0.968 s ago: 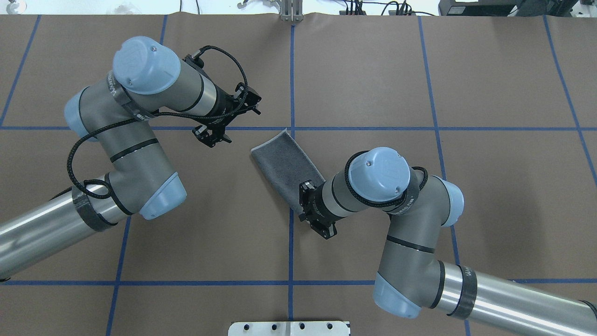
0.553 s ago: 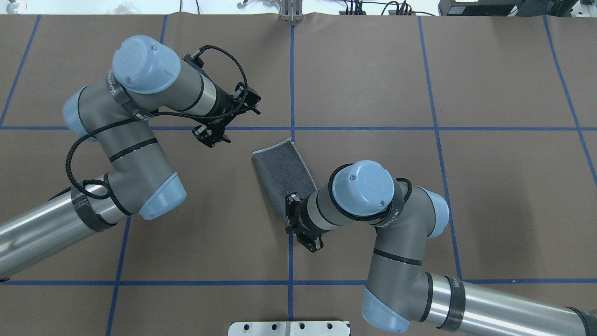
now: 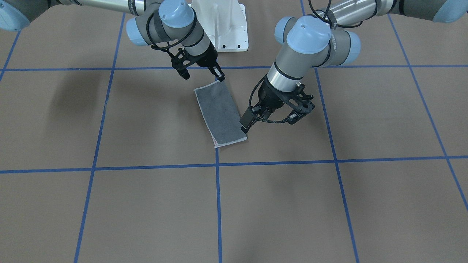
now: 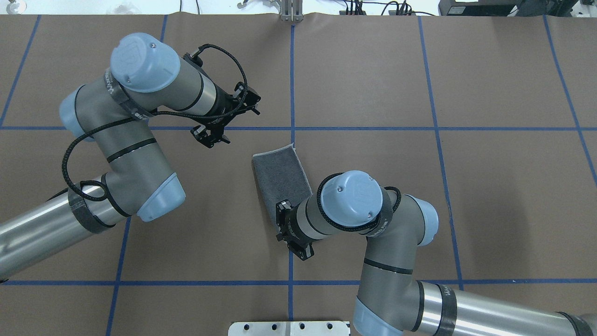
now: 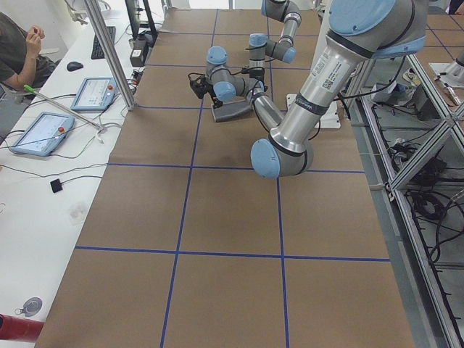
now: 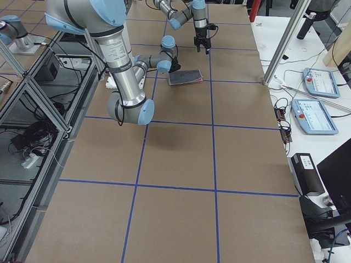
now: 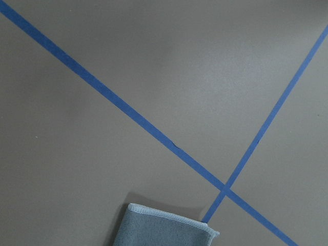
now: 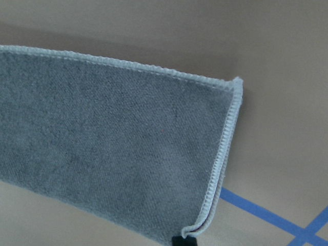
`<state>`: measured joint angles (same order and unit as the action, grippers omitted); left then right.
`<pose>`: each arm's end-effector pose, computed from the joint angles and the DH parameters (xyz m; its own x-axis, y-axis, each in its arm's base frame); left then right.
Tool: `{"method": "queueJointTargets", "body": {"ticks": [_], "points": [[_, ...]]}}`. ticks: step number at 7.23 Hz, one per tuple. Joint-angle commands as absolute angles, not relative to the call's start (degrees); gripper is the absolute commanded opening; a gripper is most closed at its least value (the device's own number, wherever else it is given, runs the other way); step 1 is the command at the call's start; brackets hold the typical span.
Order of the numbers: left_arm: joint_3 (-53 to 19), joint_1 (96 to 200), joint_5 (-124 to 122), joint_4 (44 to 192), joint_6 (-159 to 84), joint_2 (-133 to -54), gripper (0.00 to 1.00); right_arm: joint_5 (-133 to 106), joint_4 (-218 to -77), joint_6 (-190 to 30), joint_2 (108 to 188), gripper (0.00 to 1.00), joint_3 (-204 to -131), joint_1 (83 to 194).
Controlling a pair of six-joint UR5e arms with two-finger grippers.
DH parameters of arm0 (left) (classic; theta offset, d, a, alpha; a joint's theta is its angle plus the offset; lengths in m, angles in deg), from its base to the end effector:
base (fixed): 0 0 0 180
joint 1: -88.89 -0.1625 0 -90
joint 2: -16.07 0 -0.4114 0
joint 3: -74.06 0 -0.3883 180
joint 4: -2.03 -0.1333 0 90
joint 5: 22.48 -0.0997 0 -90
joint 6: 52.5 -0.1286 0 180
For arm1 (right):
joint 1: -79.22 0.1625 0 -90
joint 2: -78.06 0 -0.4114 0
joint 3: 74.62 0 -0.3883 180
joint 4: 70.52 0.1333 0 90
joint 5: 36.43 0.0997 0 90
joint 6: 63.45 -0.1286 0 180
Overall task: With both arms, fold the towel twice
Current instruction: 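Drag the towel end toward the robot, rotating the strip, then release and lift the right gripper while the left gripper approaches the strip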
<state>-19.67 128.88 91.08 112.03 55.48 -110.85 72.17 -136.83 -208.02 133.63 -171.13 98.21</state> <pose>0.4786 -0.5083 0.2093 0.2577 -0.5855 -0.7686 0.4223 0.7837 -0.4554 -0.6118 -0.3081 0.2095 0.2056 0.8875 0.4124 -0.3509 0.4603 -0.8155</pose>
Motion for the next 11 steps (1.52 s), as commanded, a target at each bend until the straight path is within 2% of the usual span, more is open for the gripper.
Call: {"method": "queueJointTargets", "body": {"ticks": [1,4,5,6,7,9,11], "points": [[-19.6,128.9,91.1,112.1,55.4,-110.8,1.00,71.1,-136.9,-208.0,132.4,0.00,-169.8,97.5],[-19.6,128.8,91.1,112.0,55.4,-110.7,1.00,70.9,-136.9,-208.0,131.2,0.00,-168.8,97.4],[-19.6,128.9,91.1,112.0,55.4,-110.5,1.00,70.9,-136.8,-207.9,131.2,0.14,-168.7,97.4],[-19.7,128.9,91.2,112.0,55.4,-110.2,1.00,70.9,-136.7,-207.8,131.3,0.96,-168.7,97.4],[-20.0,128.8,91.2,112.1,55.4,-110.0,1.00,70.1,-136.8,-207.9,131.2,1.00,-168.7,97.4],[-22.4,128.4,91.2,112.1,55.5,-108.1,1.00,73.6,-136.8,-207.0,133.0,1.00,-171.3,101.1],[-25.6,124.7,89.5,112.5,62.3,-106.5,1.00,81.6,-136.7,-202.4,136.8,1.00,-173.8,109.7]]}}
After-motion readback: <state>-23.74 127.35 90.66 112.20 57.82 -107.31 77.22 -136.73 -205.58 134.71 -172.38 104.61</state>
